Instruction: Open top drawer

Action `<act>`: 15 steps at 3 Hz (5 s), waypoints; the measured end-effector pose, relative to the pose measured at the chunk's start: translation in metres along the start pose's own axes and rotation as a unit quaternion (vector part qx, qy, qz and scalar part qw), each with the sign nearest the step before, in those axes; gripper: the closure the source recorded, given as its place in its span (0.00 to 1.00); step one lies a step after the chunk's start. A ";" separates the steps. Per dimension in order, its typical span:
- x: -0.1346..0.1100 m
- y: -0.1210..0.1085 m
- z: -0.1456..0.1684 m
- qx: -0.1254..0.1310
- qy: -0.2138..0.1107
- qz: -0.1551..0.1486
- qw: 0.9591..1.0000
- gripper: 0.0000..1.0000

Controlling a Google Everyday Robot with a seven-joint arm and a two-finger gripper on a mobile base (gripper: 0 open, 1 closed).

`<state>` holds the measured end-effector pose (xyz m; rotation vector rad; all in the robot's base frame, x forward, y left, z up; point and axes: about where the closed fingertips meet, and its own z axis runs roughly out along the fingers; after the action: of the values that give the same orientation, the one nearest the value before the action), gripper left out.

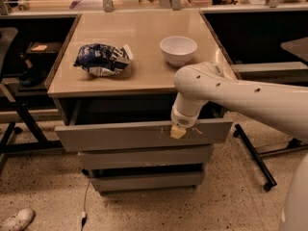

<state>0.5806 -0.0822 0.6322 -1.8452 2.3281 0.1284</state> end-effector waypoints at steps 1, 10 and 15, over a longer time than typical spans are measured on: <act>-0.001 0.000 -0.008 0.000 0.000 0.000 1.000 1.00; 0.051 0.094 -0.033 -0.035 -0.032 0.110 0.993 1.00; 0.059 0.116 -0.038 -0.047 -0.021 0.121 0.991 1.00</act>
Offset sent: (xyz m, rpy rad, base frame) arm -0.1040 -0.0424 0.0126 0.0880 0.1258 -0.1916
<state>0.4515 -0.1187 0.6544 -1.5730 2.5488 0.3085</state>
